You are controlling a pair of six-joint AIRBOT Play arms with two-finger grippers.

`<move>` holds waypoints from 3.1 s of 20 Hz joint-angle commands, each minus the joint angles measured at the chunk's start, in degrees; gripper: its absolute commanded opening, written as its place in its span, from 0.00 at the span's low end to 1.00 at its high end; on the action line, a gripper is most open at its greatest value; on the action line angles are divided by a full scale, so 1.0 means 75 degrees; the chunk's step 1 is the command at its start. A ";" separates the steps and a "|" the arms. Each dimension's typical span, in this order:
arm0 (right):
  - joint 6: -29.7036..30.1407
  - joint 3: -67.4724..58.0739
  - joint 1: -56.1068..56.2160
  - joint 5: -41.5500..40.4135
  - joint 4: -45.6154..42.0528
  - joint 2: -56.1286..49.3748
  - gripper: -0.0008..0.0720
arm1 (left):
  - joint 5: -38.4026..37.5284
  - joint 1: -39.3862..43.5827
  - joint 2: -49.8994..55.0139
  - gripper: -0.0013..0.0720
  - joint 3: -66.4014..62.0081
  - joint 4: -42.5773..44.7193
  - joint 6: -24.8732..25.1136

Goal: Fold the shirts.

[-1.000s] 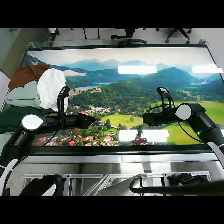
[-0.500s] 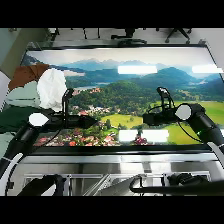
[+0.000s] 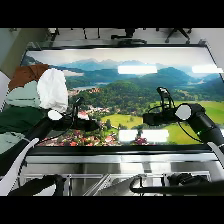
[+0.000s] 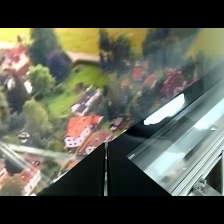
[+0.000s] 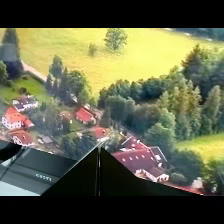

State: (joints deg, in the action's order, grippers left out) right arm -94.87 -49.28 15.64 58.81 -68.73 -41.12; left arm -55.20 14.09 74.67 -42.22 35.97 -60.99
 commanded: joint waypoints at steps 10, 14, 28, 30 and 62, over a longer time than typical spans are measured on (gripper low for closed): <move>0.0000 0.0003 0.0006 -0.0090 0.0286 -0.0047 0.05 | -0.2296 -0.0044 0.3366 0.04 -0.0889 -0.1236 0.0871; 0.0015 0.0003 0.0006 -0.0122 0.0286 -0.0050 0.05 | -0.5260 -0.0353 0.3314 0.04 -0.1830 -0.3386 0.2285; 0.0085 0.0000 0.0003 -0.0134 -0.0213 -0.0047 0.05 | -0.2906 -0.2565 -0.1766 0.04 -0.1612 0.0268 0.0230; 0.0085 0.0000 -0.0017 -0.0137 -0.0449 -0.0044 0.05 | -0.1702 -0.2929 -0.1950 0.04 -0.1612 0.2087 -0.0819; 0.0385 -0.0052 -0.4214 -0.0271 -0.0545 -0.0950 0.19 | -0.0857 -0.4587 0.2011 0.04 -0.5144 0.1585 -0.1218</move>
State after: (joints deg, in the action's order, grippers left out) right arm -94.13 -49.39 -15.94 54.52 -73.03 -48.60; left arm -56.18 -22.06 94.50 -79.88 48.47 -69.67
